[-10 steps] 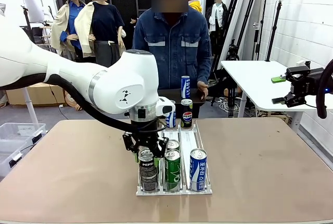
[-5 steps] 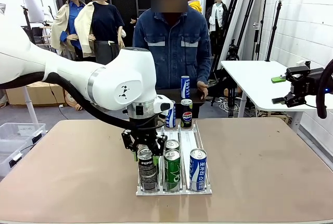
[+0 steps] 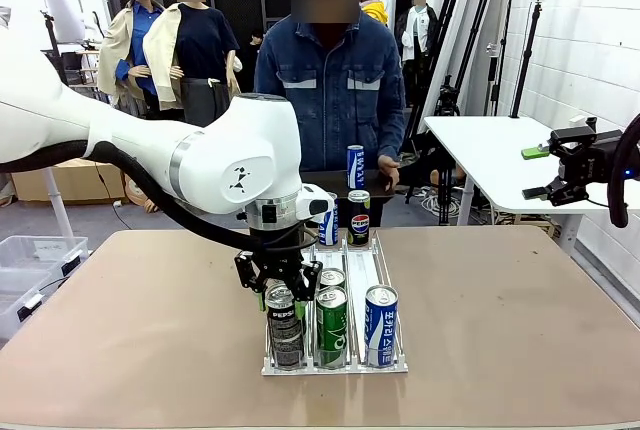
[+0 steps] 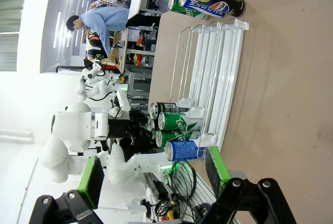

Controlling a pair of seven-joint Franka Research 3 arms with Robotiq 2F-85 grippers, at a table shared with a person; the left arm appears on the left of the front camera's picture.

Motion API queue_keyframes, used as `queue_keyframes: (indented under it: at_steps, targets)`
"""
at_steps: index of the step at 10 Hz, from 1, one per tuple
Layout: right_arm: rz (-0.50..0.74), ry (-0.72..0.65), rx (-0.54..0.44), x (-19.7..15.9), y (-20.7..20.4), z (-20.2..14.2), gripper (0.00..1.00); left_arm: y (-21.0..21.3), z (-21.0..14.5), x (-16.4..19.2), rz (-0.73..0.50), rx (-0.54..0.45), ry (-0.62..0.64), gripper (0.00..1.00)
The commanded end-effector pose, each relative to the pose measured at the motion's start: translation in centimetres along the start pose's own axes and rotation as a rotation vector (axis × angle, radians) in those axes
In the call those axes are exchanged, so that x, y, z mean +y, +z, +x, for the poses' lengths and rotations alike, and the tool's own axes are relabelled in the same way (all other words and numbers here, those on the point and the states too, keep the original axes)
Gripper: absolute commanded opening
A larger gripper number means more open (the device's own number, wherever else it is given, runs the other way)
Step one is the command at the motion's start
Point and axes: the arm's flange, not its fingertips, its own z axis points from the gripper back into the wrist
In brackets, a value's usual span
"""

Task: Retrieve and hand over the desired beverage to the person.
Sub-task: Pick up another can of the same type that the person held from the Automatic Can Dispenser.

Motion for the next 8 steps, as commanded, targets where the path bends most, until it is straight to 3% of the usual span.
queue_keyframes:
  at_steps: [1,3,8]
  targets:
    - [-0.004,-0.007,-0.004,0.0,-0.1,-0.1,1.00,0.1,-0.1,0.2,0.000,-0.010,0.003,0.00]
    - [-0.004,-0.007,-0.004,0.0,-0.1,-0.1,1.00,0.0,0.0,0.0,0.000,0.000,0.000,0.00]
    - [-0.004,-0.007,-0.004,0.0,-0.1,-0.1,1.00,7.8,-4.9,-0.5,-0.017,-0.025,-0.054,0.00]
